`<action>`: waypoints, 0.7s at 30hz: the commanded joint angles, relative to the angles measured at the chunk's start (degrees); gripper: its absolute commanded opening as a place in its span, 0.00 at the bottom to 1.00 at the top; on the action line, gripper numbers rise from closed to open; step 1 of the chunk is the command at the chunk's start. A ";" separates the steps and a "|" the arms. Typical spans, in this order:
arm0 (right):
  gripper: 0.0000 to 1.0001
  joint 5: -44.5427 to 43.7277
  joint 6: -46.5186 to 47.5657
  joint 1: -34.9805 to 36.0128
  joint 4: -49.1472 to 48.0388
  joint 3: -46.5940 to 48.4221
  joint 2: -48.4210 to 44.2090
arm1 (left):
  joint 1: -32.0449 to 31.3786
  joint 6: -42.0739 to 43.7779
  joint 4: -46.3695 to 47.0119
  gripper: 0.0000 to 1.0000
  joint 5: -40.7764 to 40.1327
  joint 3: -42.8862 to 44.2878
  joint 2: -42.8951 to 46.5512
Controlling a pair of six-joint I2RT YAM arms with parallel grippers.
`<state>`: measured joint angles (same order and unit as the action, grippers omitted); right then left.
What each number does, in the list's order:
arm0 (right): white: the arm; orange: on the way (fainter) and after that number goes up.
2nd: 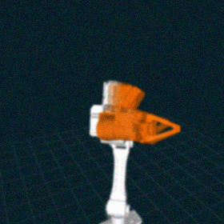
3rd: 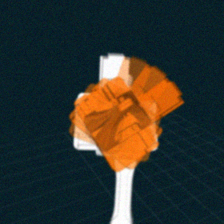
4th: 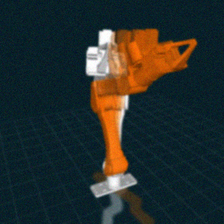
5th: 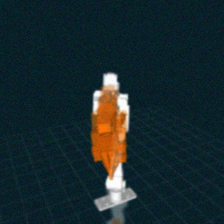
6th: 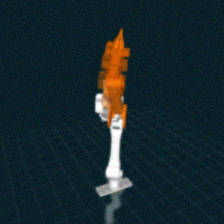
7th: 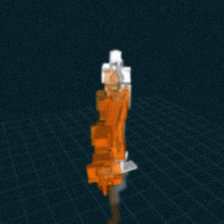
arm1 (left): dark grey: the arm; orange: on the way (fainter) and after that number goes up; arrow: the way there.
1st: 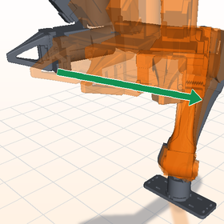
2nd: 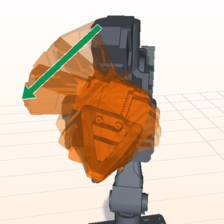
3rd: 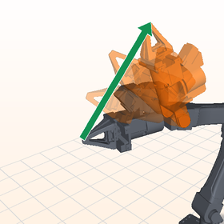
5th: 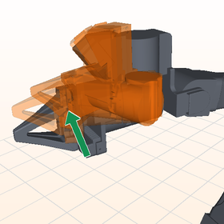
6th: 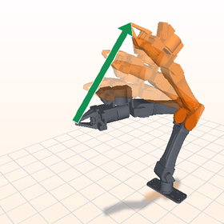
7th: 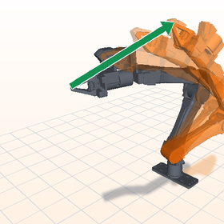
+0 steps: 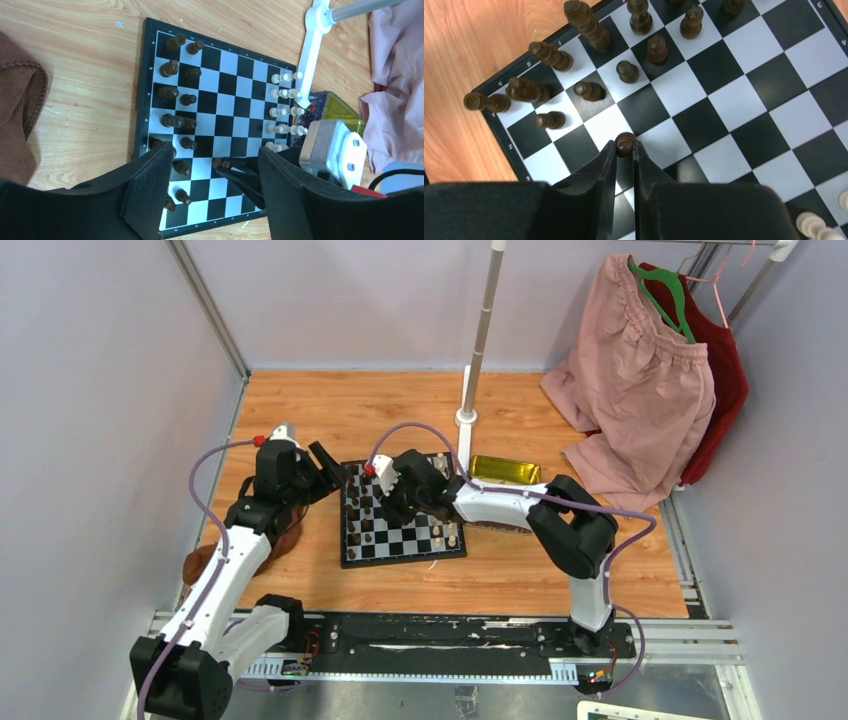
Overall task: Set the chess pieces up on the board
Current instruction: Place the chess piece on the chessboard.
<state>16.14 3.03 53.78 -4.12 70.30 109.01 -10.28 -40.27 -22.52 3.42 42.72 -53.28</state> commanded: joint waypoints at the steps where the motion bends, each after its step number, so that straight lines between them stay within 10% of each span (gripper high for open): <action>1: 0.03 0.68 0.85 0.60 -4.42 1.64 2.85 | -0.26 1.65 -0.13 0.68 0.68 -1.60 1.51; 21: 0.33 -1.21 -1.18 0.63 -6.65 -2.99 1.45 | -0.26 2.79 -0.63 0.69 -0.01 -2.75 3.27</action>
<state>16.36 1.78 53.78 -12.40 68.84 112.79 -10.26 -38.68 -23.35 3.44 39.42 -50.68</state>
